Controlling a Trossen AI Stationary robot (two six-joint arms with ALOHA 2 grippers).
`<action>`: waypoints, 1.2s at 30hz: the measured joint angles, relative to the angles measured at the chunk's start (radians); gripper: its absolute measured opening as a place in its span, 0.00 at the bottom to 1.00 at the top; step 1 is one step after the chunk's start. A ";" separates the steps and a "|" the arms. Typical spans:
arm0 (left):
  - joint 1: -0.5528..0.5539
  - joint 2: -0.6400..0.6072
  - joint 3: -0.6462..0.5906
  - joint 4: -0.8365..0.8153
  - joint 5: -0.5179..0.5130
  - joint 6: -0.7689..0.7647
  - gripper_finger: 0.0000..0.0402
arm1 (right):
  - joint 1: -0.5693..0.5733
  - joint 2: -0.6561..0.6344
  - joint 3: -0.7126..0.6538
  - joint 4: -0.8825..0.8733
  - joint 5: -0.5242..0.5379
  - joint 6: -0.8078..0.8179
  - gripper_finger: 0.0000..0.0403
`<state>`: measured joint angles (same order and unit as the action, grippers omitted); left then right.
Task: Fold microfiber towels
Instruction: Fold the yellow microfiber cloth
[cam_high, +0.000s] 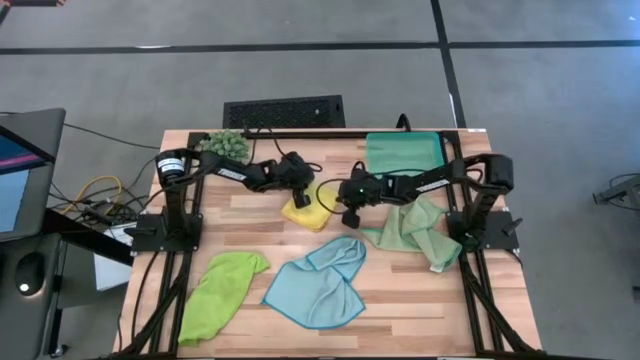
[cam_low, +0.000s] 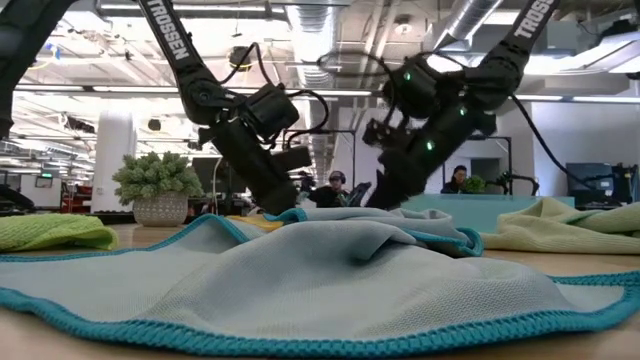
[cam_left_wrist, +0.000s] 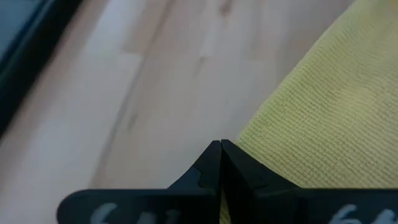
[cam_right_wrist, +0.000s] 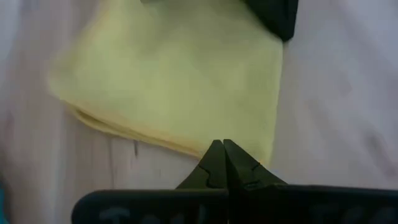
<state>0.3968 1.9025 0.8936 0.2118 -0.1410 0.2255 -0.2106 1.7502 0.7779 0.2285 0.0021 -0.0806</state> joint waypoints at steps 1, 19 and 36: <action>0.002 -0.011 -0.001 -0.016 -0.010 0.001 0.00 | -0.002 -0.019 0.007 0.000 0.000 -0.009 0.00; -0.014 -0.443 -0.041 -0.346 -0.008 -0.080 0.00 | 0.120 -0.079 0.024 0.081 -0.005 0.058 0.01; -0.216 -0.599 -0.534 0.202 0.115 -0.238 0.00 | 0.185 0.133 0.145 0.186 -0.004 0.176 0.01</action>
<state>0.1806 1.3036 0.3595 0.4136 -0.0265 -0.0125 -0.0254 1.8837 0.9224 0.4147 -0.0017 0.0955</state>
